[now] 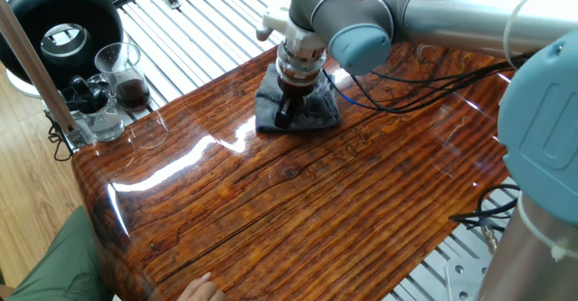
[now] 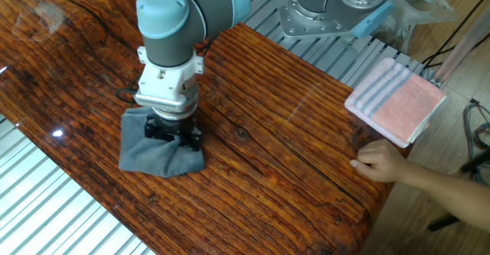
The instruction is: Clean the table with a cloth
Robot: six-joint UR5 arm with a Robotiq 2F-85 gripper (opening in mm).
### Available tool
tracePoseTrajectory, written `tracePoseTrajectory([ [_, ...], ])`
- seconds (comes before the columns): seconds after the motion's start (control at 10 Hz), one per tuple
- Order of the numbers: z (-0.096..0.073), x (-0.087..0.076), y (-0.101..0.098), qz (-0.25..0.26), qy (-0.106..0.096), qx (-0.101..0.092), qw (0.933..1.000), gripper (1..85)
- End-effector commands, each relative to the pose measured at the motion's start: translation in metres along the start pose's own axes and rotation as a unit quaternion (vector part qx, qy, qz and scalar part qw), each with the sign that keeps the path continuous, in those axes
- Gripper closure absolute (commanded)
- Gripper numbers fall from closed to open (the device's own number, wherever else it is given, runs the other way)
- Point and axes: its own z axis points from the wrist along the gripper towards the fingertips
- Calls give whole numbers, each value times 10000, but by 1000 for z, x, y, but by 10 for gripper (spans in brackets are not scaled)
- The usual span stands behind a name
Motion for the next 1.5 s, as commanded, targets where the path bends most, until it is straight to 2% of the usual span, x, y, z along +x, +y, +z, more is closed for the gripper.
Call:
tracePoseTrajectory([
  [0.0,-2,5,25,433,122,-464,9979,847],
  [0.2,-3,6,36,635,152,-673,9956,847],
  [0.5,3,-10,51,819,94,-749,9938,847],
  [0.7,5,-18,65,1028,46,-697,9923,847],
  [1.0,-3,-32,92,1242,29,-668,9900,847],
  [1.1,3,-34,99,1309,-8,-603,9896,847],
  [1.2,13,-37,109,1407,-64,-434,9891,847],
  [1.3,19,-41,122,1508,-145,-397,9877,847],
  [1.4,16,-42,131,1578,-147,-412,9865,847],
])
